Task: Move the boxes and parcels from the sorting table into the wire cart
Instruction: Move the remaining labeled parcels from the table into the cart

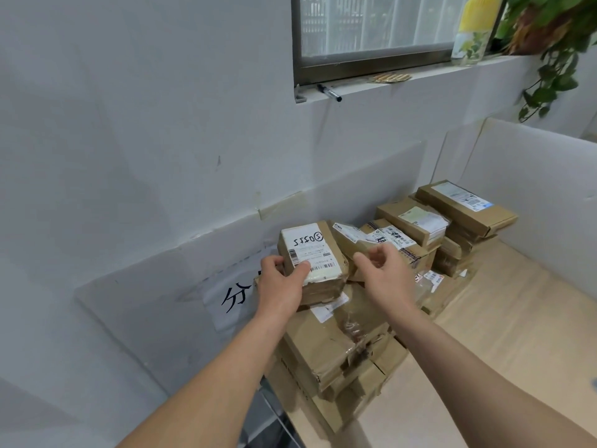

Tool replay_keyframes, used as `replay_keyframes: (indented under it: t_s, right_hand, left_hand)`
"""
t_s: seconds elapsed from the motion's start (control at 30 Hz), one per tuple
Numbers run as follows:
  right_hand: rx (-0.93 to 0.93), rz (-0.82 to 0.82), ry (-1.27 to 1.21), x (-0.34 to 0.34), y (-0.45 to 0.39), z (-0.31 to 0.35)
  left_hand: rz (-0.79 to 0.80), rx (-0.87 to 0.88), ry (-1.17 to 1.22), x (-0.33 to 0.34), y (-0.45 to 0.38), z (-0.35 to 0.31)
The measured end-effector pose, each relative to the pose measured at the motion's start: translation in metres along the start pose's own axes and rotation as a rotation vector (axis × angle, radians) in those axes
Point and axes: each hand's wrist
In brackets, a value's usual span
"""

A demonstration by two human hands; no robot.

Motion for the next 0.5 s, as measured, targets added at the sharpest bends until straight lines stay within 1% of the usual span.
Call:
replay_keyframes:
  t_s: [0.07, 0.1, 0.2, 0.33, 0.5]
  right_hand:
    - [0.008, -0.074, 0.119, -0.005, -0.016, -0.007]
    - [0.025, -0.069, 0.174, -0.006, -0.024, -0.011]
    - [0.068, 0.016, 0.274, -0.004, -0.043, -0.018]
    - [0.080, 0.113, 0.333, -0.001, -0.056, -0.017]
    - [0.090, 0.145, 0.385, 0.003, -0.061, -0.014]
  left_hand:
    - [-0.009, -0.009, -0.008, 0.003, 0.003, -0.002]
    - [-0.014, -0.017, -0.019, 0.004, 0.003, -0.002]
    - [-0.037, -0.039, -0.037, 0.007, 0.002, -0.001]
    - [-0.039, -0.055, -0.038, 0.006, 0.000, -0.003]
    - [-0.051, -0.069, -0.024, 0.006, -0.002, -0.004]
Point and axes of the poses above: each hand's wrist, its own y-axis away from the middle knuckle, its own x-axis out of the palm, z = x × y, and after that the axes turned 4 degrees about y, right-handed
